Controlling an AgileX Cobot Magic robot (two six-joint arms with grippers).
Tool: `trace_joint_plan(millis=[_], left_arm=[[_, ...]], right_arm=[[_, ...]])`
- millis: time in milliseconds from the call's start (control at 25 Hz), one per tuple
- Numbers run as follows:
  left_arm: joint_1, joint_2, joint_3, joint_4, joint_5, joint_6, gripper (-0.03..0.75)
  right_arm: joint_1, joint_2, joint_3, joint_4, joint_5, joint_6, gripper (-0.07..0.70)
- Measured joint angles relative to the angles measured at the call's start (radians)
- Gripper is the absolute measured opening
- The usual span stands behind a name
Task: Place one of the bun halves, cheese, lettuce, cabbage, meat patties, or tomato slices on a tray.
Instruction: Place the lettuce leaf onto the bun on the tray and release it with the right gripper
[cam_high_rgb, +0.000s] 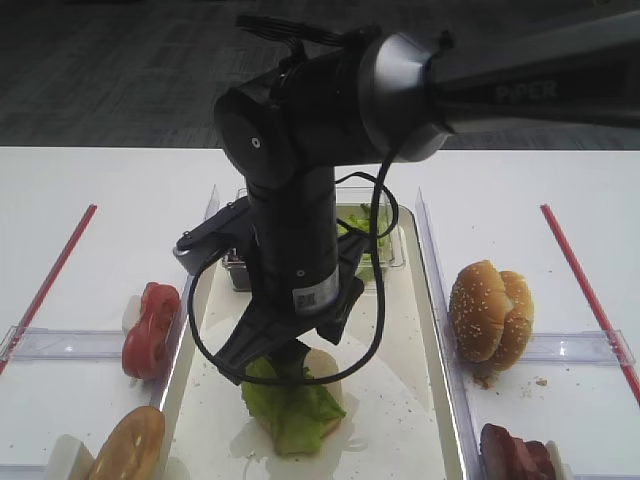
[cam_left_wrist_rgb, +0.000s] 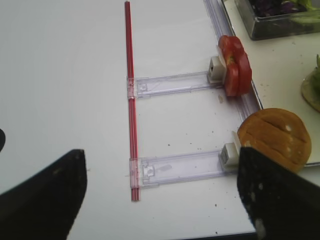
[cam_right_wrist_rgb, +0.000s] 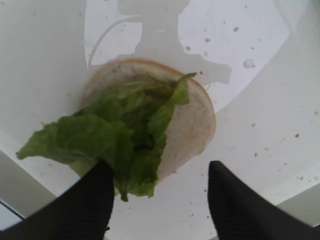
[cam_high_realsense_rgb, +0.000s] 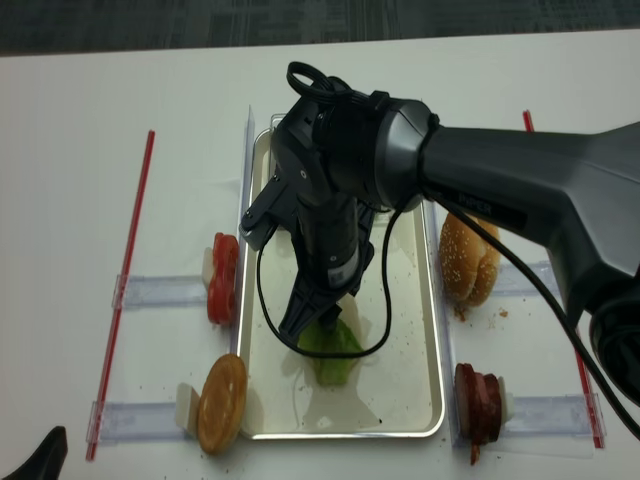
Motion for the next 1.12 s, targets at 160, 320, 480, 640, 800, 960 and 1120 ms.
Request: trace_joint_plan(millis=[160, 320, 480, 640, 800, 960, 1120], left_arm=[[0.0, 0.0, 0.0, 0.0, 0.0, 0.0, 0.565], [0.0, 0.0, 0.0, 0.0, 0.0, 0.0, 0.565], [0.0, 0.0, 0.0, 0.0, 0.0, 0.0, 0.565], [0.0, 0.0, 0.0, 0.0, 0.0, 0.0, 0.565], [0.0, 0.0, 0.0, 0.0, 0.0, 0.0, 0.565], [0.0, 0.0, 0.0, 0.0, 0.0, 0.0, 0.565], [0.0, 0.0, 0.0, 0.0, 0.0, 0.0, 0.565]], right_arm=[[0.0, 0.0, 0.0, -0.025, -0.004, 0.016, 0.519], [0.0, 0.0, 0.0, -0.047, -0.004, 0.032, 0.552], [0.0, 0.0, 0.0, -0.066, -0.004, 0.038, 0.561], [0.0, 0.0, 0.0, -0.067, -0.004, 0.038, 0.572], [0.0, 0.0, 0.0, -0.067, 0.003, 0.038, 0.622], [0.0, 0.0, 0.0, -0.067, 0.007, 0.038, 0.659], [0.0, 0.0, 0.0, -0.067, 0.007, 0.04, 0.664]])
